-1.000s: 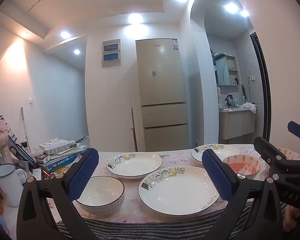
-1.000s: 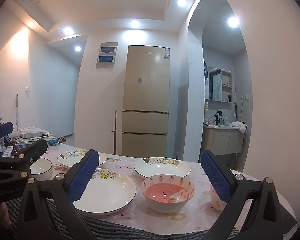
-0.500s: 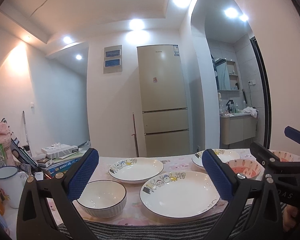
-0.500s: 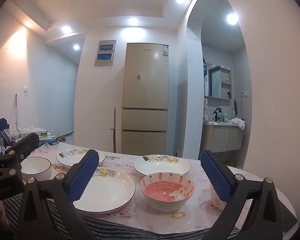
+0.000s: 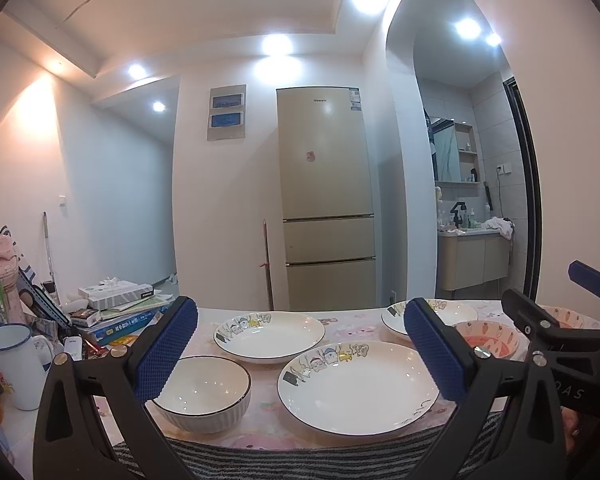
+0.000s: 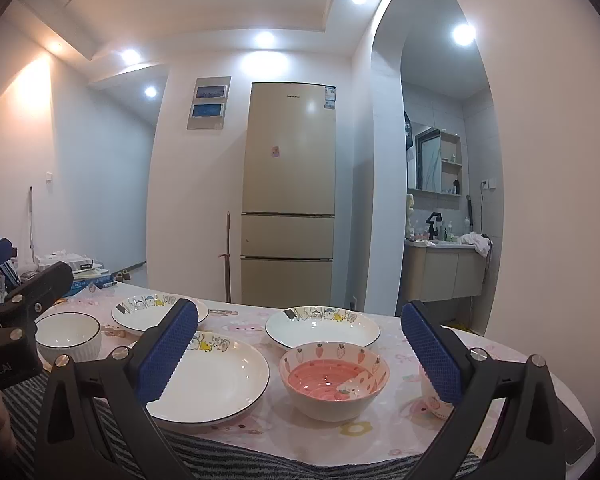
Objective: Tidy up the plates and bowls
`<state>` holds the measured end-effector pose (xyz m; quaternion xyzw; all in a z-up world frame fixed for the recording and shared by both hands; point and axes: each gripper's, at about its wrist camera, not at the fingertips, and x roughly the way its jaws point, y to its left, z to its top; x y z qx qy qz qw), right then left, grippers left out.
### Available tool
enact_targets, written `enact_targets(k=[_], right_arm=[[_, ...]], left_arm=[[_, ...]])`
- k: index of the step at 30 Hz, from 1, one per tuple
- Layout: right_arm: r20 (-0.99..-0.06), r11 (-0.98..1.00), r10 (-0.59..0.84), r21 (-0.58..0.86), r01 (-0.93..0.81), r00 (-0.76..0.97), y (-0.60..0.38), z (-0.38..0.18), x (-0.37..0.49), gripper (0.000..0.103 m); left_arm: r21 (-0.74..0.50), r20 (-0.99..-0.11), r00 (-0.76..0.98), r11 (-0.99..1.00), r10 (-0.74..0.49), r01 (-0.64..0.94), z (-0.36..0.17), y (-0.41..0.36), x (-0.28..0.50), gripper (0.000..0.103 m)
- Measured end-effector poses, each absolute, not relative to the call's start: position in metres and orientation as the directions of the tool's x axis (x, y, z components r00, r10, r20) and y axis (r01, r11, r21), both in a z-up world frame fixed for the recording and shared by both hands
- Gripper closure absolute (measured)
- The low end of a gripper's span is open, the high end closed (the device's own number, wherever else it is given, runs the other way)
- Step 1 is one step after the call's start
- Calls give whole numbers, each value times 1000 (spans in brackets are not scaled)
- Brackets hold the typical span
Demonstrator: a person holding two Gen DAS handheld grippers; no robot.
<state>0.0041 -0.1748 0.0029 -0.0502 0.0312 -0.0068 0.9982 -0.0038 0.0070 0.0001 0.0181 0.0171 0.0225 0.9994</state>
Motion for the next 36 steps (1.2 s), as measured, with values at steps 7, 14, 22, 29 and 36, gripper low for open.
enact_targets(k=[7, 14, 22, 29, 36], right_arm=[[-73, 998, -15, -62, 10, 997, -183, 3, 7, 0], [-91, 999, -26, -43, 23, 995, -188, 2, 10, 0], [-105, 998, -34, -62, 28, 994, -184, 0, 15, 0], [-126, 997, -16, -83, 6, 992, -179, -2, 18, 0], [-143, 995, -1, -100, -13, 990, -175, -4, 17, 0]], left_arm=[[41, -25, 999, 998, 48, -47, -1, 7, -6, 0], [55, 21, 998, 997, 53, -54, -1, 3, -15, 0], [54, -13, 999, 997, 51, -50, 0, 4, -8, 0], [43, -34, 998, 998, 54, -52, 0, 5, -5, 0], [63, -20, 998, 997, 56, -55, -1, 1, -7, 0]])
